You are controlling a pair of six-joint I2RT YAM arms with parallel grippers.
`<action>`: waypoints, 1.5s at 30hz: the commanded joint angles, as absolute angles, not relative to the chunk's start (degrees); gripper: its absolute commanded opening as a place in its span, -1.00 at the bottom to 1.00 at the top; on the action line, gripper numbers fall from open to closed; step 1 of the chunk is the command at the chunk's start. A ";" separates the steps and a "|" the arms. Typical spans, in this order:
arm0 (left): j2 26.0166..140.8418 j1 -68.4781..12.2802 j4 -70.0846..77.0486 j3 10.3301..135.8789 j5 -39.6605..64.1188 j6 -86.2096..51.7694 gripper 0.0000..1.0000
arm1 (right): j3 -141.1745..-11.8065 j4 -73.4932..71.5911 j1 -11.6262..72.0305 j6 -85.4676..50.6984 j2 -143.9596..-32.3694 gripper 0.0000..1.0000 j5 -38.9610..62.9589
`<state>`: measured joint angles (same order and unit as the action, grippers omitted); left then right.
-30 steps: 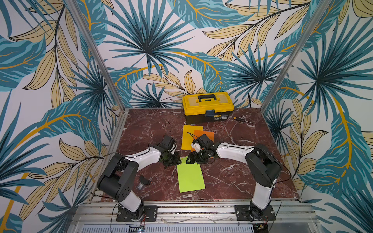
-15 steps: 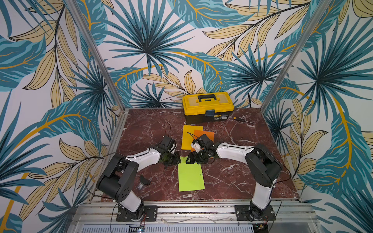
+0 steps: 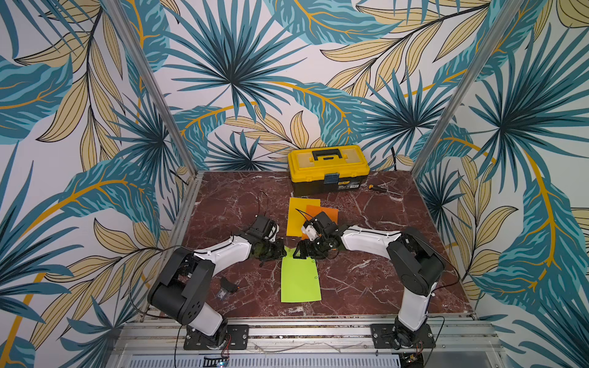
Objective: Unclip the paperclips from the documents
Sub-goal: Pick up the document from the center of the board.
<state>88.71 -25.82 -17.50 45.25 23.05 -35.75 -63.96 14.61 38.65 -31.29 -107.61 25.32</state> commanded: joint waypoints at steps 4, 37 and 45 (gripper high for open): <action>88.86 -25.61 -14.24 45.09 24.51 -36.25 -0.61 | -61.70 17.31 38.90 -31.73 -110.30 0.40 24.26; 76.70 -25.60 -24.61 45.97 26.32 -25.31 -1.00 | -58.98 15.94 34.26 -26.29 -103.47 0.49 24.70; 68.63 -25.35 -24.68 46.66 30.66 -20.37 -1.00 | -55.41 9.76 31.47 -22.28 -97.62 0.55 28.43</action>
<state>71.70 -25.78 -24.03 45.30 27.79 -23.81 -57.32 13.37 32.12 -25.32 -100.92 26.30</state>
